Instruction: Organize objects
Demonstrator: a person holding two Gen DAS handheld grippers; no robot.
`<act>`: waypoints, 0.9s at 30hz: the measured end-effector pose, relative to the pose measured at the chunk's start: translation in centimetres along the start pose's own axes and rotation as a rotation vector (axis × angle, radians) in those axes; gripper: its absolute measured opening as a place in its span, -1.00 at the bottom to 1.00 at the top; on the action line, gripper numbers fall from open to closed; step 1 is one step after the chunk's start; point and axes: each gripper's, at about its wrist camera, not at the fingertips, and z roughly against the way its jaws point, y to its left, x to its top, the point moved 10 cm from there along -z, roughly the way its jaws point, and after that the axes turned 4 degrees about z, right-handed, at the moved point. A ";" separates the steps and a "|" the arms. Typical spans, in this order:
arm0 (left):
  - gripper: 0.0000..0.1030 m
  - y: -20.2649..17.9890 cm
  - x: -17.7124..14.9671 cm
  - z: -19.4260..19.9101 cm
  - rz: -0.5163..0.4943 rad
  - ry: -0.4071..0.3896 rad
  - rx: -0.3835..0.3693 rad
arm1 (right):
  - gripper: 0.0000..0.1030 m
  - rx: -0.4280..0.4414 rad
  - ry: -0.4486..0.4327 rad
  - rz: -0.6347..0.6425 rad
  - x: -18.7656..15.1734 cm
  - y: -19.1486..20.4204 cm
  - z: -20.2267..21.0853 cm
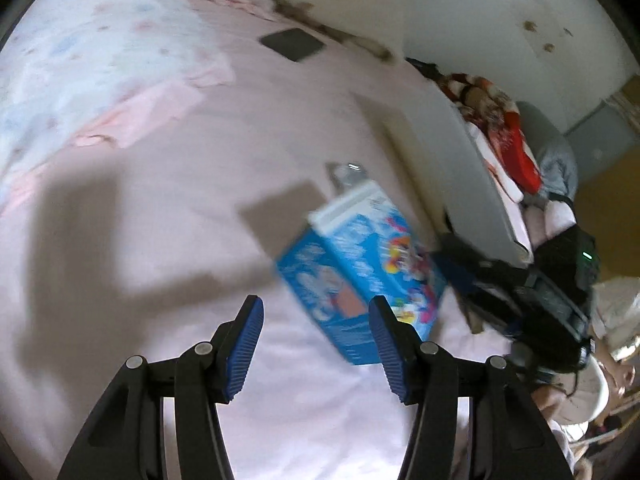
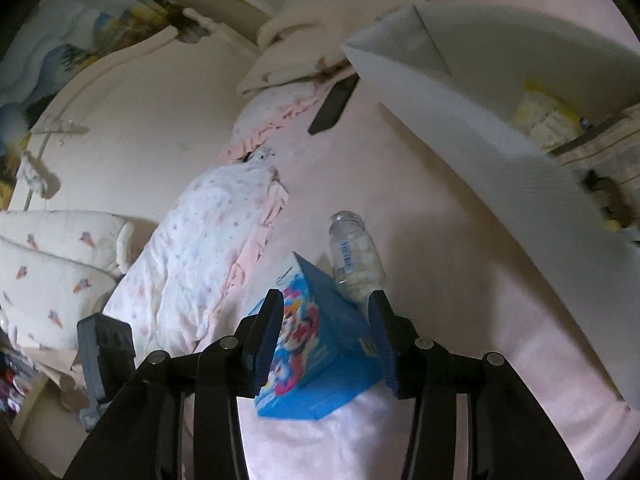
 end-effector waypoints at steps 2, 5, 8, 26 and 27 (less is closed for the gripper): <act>0.02 -1.6 -0.7 -0.9 -0.035 0.026 -0.023 | -0.11 0.049 0.057 -0.052 -1.4 0.1 -1.8; 0.18 -2.3 -1.3 -1.8 -0.094 0.022 0.029 | -0.09 0.098 0.160 -0.107 -5.1 0.6 -4.4; 0.22 -2.5 -1.2 -1.7 -0.111 0.004 0.030 | 0.01 0.061 0.176 -0.047 -6.3 1.0 -5.6; 0.22 -10.0 0.7 2.0 -0.282 -0.173 0.104 | -0.04 0.096 0.002 0.023 -1.6 4.5 2.5; 0.22 -10.6 1.0 2.6 -0.270 -0.188 0.097 | -0.04 0.113 -0.009 0.035 -1.0 5.1 4.0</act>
